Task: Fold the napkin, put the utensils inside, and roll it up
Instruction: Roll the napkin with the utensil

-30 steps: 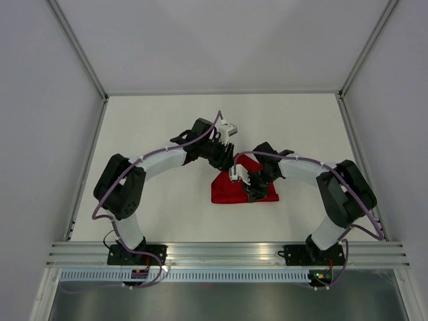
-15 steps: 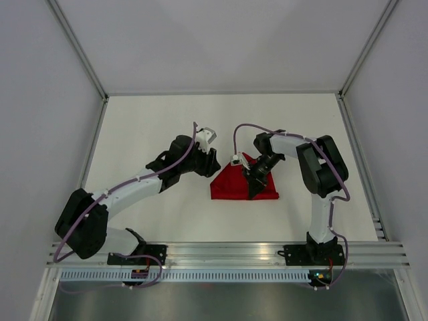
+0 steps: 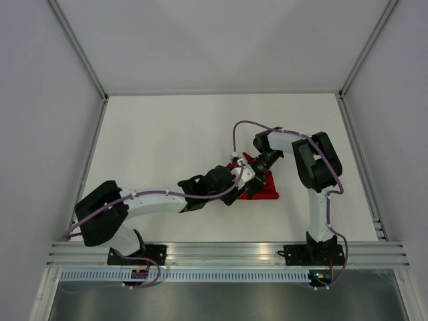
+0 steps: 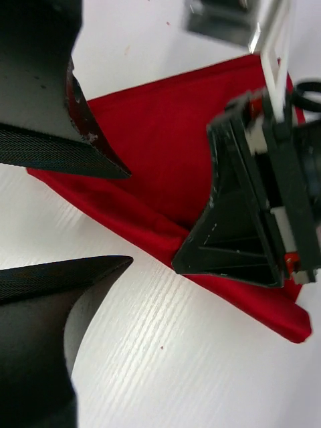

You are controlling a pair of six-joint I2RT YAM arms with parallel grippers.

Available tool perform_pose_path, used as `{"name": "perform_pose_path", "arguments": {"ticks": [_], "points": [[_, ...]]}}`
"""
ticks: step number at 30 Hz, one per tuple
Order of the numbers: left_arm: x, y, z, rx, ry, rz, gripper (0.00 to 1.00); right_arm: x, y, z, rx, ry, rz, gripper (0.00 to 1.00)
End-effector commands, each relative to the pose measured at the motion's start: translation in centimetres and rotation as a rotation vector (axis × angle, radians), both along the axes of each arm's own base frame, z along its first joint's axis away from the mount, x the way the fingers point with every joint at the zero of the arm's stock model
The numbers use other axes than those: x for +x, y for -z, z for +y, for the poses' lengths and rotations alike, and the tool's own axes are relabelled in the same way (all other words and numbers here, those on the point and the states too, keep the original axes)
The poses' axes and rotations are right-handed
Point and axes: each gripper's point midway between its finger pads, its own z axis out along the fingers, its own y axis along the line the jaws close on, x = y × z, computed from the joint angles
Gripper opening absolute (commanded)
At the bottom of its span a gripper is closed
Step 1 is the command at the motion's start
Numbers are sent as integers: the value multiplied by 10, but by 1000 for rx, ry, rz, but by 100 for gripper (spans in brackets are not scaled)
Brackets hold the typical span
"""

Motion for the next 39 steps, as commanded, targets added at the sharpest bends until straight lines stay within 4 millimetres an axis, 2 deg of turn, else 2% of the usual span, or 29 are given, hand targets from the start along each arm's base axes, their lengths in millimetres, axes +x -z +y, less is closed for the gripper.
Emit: {"name": "perform_pose_path", "arguments": {"ticks": [1, 4, 7, 11, 20, 22, 25, 26, 32, 36, 37, 39], "points": [[9, 3, -22, 90, 53, -124, 55, 10, 53, -28, -142, -106, -97, 9], [4, 22, -36, 162, 100, -147, 55, 11, 54, -29, -145, -104, -89, 9], [0, 30, -45, 192, 136, -163, 55, 11, 55, -29, -148, -103, -82, 9], [3, 48, -48, 233, 154, -176, 55, 11, 57, -30, -151, -104, -74, 9], [11, 75, -47, 293, 153, -207, 53, 12, 58, -31, -154, -102, -65, 9], [10, 85, -45, 313, 159, -202, 50, 12, 58, -31, -155, -101, -62, 9], [8, 96, -43, 333, 166, -191, 39, 11, 59, -31, -157, -106, -48, 9], [7, 99, -42, 336, 167, -187, 31, 11, 59, -31, -158, -106, -46, 9], [-2, 115, -38, 351, 199, -149, 9, 11, 59, -31, -156, -106, -45, 10], [-12, 128, -37, 369, 248, -97, 2, 13, 54, -28, -144, -94, -51, 24], [-16, 130, -38, 365, 269, -80, 2, 15, 49, -27, -134, -91, -62, 34], [-23, 135, -37, 356, 295, -48, 2, 16, 40, -24, -115, -75, -72, 44]]}}
